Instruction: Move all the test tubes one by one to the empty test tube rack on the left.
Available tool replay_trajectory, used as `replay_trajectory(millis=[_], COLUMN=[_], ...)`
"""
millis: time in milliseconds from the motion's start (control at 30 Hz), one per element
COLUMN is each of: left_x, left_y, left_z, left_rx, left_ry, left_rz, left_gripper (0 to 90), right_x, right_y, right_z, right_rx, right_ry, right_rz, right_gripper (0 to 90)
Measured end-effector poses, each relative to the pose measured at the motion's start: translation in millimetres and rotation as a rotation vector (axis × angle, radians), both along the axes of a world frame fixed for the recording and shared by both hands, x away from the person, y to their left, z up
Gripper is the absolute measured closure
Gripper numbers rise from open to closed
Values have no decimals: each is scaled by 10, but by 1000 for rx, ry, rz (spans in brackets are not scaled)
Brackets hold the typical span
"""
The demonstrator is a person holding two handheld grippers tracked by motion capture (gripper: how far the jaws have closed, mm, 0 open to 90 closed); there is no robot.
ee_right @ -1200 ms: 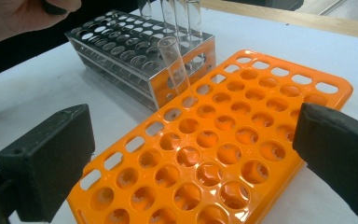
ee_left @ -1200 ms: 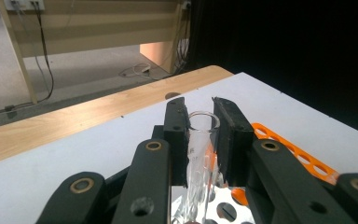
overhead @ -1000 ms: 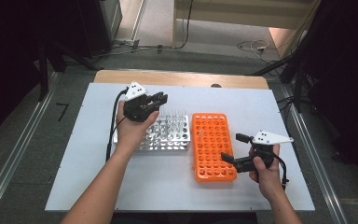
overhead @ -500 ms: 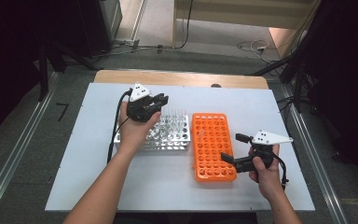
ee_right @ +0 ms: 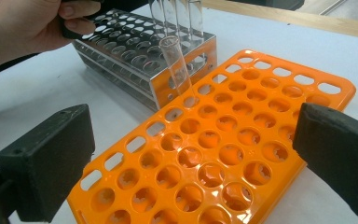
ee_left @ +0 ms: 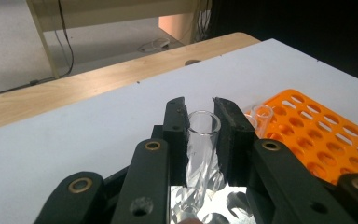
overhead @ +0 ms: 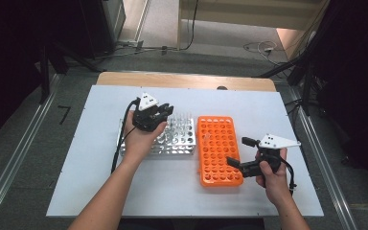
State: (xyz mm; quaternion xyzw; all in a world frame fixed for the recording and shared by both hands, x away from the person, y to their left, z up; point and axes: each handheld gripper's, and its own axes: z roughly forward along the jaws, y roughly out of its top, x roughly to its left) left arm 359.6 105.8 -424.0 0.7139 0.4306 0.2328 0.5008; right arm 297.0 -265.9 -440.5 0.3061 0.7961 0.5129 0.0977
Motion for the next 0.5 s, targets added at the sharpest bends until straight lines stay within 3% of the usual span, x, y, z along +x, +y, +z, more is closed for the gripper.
replay_trajectory(millis=[333, 500], left_x=[0, -1], left_y=[-40, -40], left_z=[-60, -81], left_rx=[35, 28], left_ry=[49, 59], left_rz=[-13, -11], left_gripper=[729, 722], right_x=[-2, 1], right_y=[15, 19], right_z=[-4, -7], right_rx=[-4, -7], right_ry=[2, 2], right_rz=[0, 4], right_gripper=[0, 0])
